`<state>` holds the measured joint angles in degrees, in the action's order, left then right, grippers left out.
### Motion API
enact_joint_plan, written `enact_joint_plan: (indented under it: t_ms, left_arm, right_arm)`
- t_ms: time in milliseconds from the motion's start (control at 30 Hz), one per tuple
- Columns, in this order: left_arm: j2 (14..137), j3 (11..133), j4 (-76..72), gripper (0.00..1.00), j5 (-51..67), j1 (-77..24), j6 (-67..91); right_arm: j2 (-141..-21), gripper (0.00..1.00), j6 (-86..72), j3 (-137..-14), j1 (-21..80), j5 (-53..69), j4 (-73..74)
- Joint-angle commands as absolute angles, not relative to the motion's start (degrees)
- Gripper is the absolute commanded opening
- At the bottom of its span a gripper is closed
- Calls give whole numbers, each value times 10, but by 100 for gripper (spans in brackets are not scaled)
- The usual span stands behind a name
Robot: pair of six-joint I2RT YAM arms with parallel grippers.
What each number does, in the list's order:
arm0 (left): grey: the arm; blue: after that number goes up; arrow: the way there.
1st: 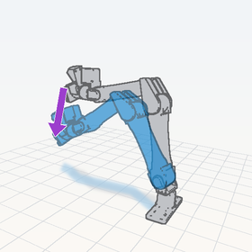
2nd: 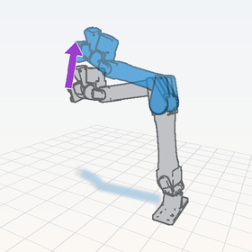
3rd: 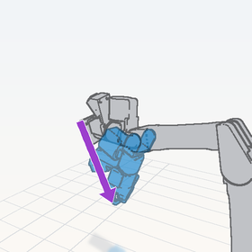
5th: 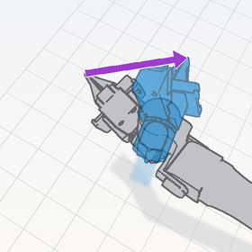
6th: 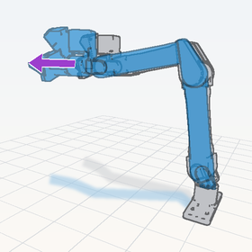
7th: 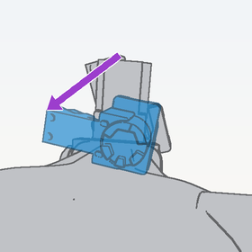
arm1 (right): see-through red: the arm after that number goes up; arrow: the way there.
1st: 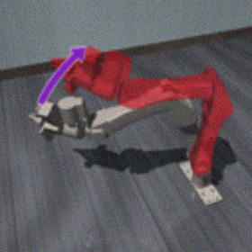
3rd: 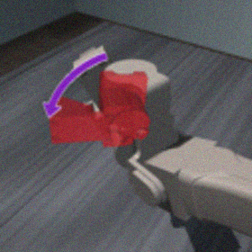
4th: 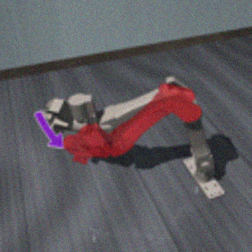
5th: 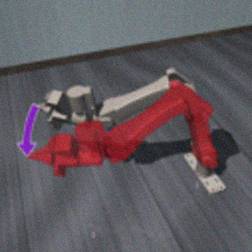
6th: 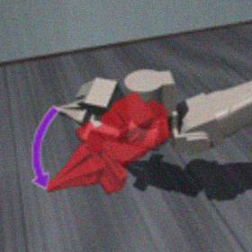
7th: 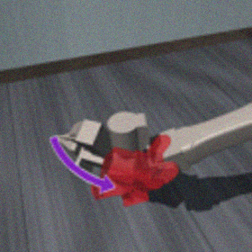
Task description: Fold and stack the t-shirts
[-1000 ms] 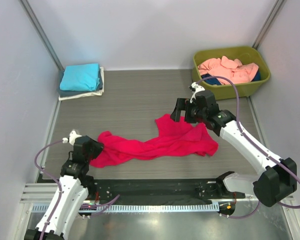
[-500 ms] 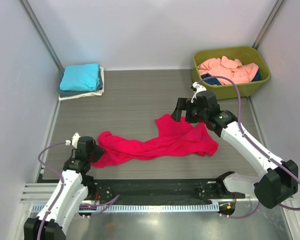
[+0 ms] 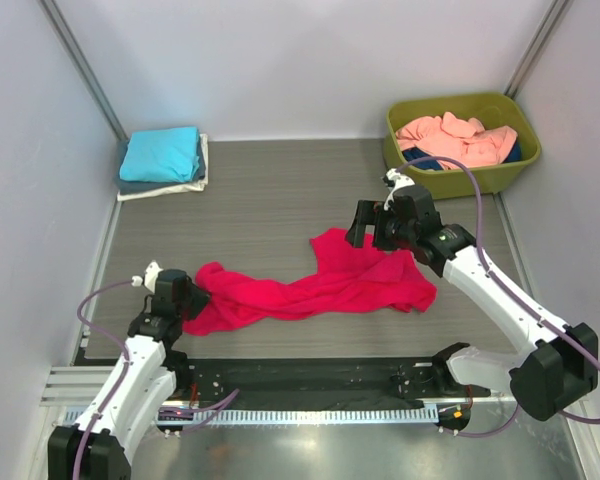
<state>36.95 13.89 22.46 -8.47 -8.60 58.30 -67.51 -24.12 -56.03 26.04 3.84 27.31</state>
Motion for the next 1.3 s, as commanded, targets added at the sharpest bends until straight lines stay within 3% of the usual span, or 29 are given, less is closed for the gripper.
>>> enact_joint_plan:
  t_ms: [0, 100, 233, 367, 533, 767, 867, 1267]
  left_arm:
    - [378, 145, 182, 29, -100, -84, 582]
    - [392, 148, 172, 23, -99, -84, 581]
    - [405, 156, 155, 0, -98, -84, 569]
    - [394, 201, 190, 0, -117, -84, 528]
    - [329, 264, 251, 0, -137, -84, 514]
    - [304, 280, 279, 0, -145, -84, 482]
    - [306, 265, 272, 0, -138, -84, 472]
    - [272, 226, 261, 0, -166, -84, 460]
  right_arm:
    - [-657, 100, -235, -560, 262, 31, 267]
    - [-657, 100, -234, -557, 261, 28, 267]
    - [-630, 100, -257, -537, 255, -62, 280]
    - [-541, 100, -299, -482, 203, -166, 313]
    - [-499, 99, -326, -413, 142, -135, 338]
    - [-568, 94, -359, -403, 142, -84, 303]
    - [-618, 85, -359, -388, 142, -73, 260]
    - [-722, 68, -359, -386, 142, -64, 181]
